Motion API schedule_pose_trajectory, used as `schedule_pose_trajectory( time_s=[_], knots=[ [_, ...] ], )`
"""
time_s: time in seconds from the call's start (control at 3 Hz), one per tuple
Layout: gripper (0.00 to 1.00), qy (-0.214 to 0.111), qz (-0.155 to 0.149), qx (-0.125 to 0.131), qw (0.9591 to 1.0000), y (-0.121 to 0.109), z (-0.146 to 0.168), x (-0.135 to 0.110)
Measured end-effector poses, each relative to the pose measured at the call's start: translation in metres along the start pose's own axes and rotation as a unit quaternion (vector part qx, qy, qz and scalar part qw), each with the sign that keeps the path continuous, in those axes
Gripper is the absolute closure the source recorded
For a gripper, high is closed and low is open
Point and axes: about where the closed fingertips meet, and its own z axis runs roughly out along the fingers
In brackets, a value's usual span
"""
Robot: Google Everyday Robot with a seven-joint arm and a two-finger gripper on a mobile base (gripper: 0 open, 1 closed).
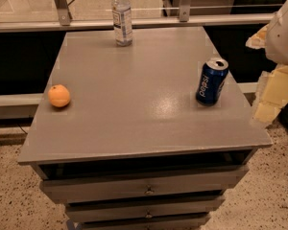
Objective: Move pepsi can near blue plastic bottle
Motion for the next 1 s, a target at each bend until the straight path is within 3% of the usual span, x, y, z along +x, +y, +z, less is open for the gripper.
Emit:
schedule_pose_trajectory(
  time_s=[0.67,1.0],
  knots=[
    [0.00,-0.013,0.008,0.007,0.9999,-0.007,0.005,0.005],
    [0.00,-0.031,0.032,0.028,0.9986,-0.026,0.021,0.022]
  ],
)
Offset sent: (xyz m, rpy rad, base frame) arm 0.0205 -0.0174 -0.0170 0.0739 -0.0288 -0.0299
